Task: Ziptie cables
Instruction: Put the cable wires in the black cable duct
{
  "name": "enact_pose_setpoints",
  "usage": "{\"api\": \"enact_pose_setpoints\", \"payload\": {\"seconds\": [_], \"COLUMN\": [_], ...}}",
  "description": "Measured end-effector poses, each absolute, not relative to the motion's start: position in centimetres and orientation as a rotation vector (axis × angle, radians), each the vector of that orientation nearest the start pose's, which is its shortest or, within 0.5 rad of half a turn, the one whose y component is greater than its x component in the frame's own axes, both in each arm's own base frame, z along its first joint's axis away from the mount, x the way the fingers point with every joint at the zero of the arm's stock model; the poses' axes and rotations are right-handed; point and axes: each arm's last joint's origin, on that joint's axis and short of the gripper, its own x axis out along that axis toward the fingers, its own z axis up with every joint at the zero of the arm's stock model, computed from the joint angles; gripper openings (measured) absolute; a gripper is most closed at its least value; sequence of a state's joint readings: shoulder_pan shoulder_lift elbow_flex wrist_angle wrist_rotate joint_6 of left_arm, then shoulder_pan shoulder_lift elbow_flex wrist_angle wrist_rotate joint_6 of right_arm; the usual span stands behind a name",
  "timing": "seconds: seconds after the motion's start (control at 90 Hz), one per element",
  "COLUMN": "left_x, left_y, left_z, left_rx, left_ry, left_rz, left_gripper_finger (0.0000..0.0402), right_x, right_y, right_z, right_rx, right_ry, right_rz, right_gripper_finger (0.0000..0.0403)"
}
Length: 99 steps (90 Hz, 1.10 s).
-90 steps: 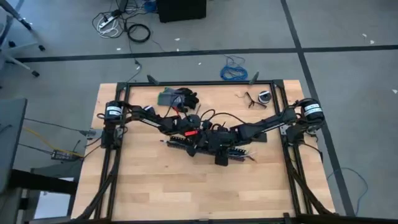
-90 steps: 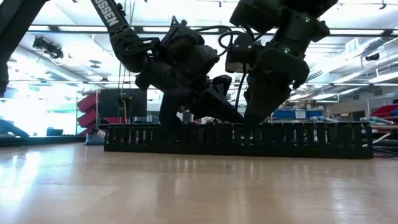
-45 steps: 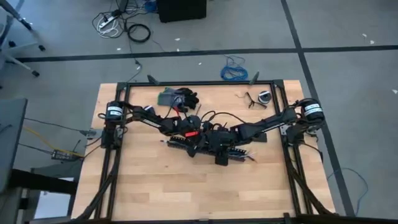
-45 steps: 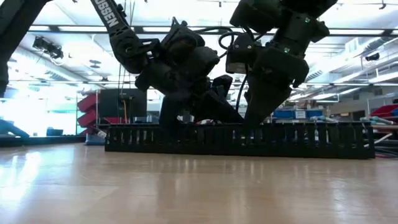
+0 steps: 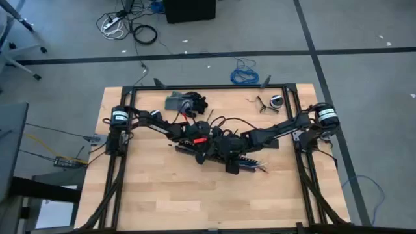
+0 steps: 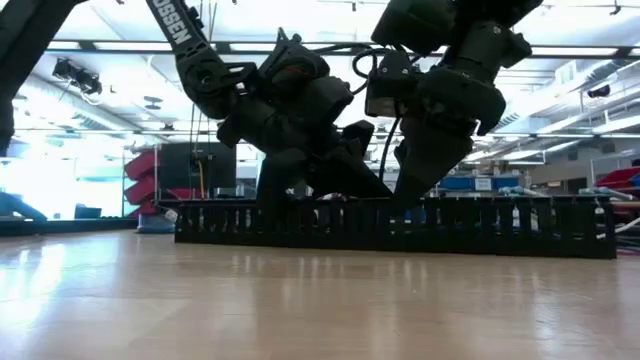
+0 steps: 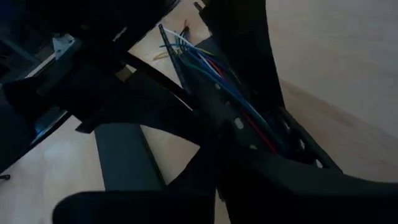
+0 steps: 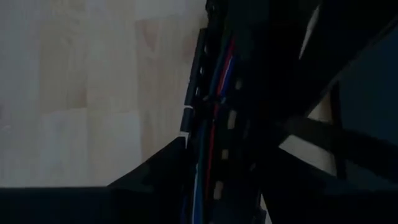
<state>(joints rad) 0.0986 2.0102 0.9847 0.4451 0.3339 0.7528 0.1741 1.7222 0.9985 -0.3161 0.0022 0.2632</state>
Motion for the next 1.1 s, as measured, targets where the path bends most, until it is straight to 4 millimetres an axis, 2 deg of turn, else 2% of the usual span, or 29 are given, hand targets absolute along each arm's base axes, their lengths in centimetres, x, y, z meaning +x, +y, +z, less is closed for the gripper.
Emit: {"api": "enact_pose_setpoints", "payload": {"seconds": [0.667,0.856,1.1], "left_x": [39.2,39.4,39.5], "left_y": [2.9,3.0,3.0], "left_z": [11.5,11.8,11.9], "left_rx": [0.65,0.658,0.663], "left_ry": [0.401,0.388,0.412], "left_rz": [-0.406,-0.395,-0.392], "left_gripper_finger": [0.0,0.0,0.0], "right_x": [33.0,33.0,33.5], "right_y": [5.8,5.7,5.2], "right_z": [16.5,16.6,18.1], "right_rx": [0.151,0.152,0.105], "right_ry": [1.016,1.016,1.06], "right_rz": [0.052,0.052,0.033], "right_gripper_finger": [0.0178,0.0191,0.0222]}}
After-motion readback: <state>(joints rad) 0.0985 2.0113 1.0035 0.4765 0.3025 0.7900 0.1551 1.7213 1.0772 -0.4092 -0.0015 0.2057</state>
